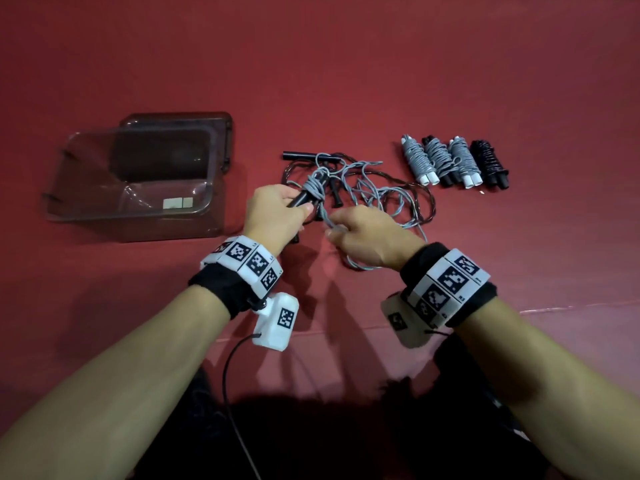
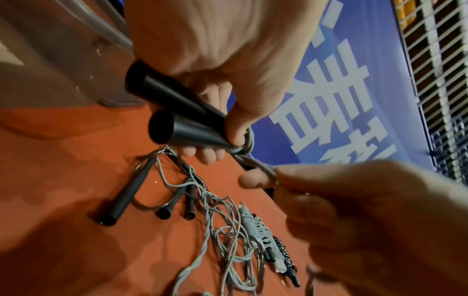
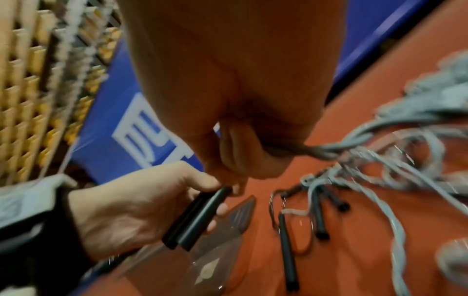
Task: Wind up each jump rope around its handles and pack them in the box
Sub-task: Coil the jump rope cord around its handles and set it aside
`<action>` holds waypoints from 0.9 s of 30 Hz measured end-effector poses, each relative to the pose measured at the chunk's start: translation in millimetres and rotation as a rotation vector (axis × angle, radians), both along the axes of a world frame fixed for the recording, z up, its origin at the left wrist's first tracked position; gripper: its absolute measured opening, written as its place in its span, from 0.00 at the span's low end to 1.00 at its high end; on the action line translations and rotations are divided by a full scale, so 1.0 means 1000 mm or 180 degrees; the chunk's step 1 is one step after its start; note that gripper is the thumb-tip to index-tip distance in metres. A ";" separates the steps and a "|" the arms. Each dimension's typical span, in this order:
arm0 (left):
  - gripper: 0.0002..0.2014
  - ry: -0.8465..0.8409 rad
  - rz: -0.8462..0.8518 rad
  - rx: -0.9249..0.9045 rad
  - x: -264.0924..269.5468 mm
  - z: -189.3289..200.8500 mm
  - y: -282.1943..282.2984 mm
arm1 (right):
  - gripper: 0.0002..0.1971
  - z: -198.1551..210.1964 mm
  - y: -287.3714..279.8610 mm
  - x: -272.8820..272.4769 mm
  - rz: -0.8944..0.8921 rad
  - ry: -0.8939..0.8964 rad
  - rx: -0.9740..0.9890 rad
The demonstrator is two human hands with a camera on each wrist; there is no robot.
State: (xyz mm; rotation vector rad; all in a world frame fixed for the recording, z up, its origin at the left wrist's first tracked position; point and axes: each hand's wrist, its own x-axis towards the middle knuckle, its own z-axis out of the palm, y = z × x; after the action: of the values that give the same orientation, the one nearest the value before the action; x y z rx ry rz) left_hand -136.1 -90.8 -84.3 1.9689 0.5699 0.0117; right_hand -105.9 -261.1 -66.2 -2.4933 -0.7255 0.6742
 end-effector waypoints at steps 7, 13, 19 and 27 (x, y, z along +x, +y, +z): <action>0.05 0.0205 -0.1605 0.1805 -0.003 0.025 -0.013 | 0.12 0.058 -0.008 0.005 0.1027 -0.1084 -0.0744; 0.12 0.0211 -0.2894 0.1453 -0.005 0.027 -0.016 | 0.11 0.066 -0.022 0.015 0.0828 -0.0743 0.0197; 0.11 -0.0498 -0.2678 0.0504 -0.007 0.025 -0.002 | 0.13 0.009 -0.042 0.025 -0.0654 0.0504 0.1974; 0.07 -0.0361 -0.0635 -0.0493 -0.011 0.002 -0.009 | 0.12 -0.026 -0.027 0.006 -0.1109 0.0947 0.1631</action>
State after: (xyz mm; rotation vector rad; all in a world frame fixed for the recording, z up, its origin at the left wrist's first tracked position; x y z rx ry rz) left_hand -146.9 -99.8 -82.0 1.8526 0.2903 -0.0435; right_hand -99.8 -287.7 -92.5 -1.9270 -0.2915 0.6166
